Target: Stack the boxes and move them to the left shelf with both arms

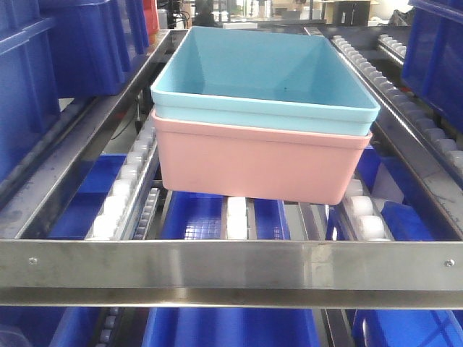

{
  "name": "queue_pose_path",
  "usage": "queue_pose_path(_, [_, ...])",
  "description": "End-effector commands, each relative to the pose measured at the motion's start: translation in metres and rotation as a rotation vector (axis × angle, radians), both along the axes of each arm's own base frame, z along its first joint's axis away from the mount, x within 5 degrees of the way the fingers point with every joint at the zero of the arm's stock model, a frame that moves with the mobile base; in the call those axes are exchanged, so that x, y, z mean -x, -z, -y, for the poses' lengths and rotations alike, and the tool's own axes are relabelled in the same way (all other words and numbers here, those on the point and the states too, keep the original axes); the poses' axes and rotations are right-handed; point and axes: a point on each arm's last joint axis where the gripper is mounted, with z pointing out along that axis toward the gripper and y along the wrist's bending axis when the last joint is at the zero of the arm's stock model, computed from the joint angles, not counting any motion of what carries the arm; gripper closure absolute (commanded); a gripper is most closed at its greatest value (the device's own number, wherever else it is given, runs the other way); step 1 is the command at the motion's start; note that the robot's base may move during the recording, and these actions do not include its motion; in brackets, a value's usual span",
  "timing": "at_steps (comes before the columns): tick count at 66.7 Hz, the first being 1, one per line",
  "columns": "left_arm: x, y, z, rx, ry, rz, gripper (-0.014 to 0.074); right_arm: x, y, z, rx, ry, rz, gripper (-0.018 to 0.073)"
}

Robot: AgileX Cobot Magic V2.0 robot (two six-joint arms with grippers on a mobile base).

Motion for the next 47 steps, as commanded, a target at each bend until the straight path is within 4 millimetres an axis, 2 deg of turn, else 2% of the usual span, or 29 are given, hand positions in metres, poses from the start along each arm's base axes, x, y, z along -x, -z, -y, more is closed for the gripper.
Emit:
queue_pose_path(1, [0.0, 0.001, 0.001, -0.004, 0.007, 0.07, 0.0586, 0.004, -0.011, 0.01, -0.019, 0.062, 0.155, 0.0504])
queue_pose_path(12, [0.0, 0.001, 0.001, -0.004, 0.007, 0.07, 0.0586, 0.026, 0.013, 0.03, -0.047, 0.229, 0.275, 0.0504])
queue_pose_path(27, [0.0, 0.001, 0.001, -0.004, 0.007, 0.07, 0.0586, 0.049, 0.054, 0.038, -0.104, 0.339, 0.398, 0.0504])
queue_pose_path(37, [0.0, 0.001, 0.001, -0.004, 0.007, 0.07, 0.0586, 0.055, 0.071, 0.039, -0.115, 0.348, 0.425, 0.0504])
queue_pose_path(47, [0.0, 0.001, 0.001, -0.004, 0.007, 0.07, 0.0586, 0.052, 0.084, 0.039, -0.126, 0.351, 0.412, 0.0504])
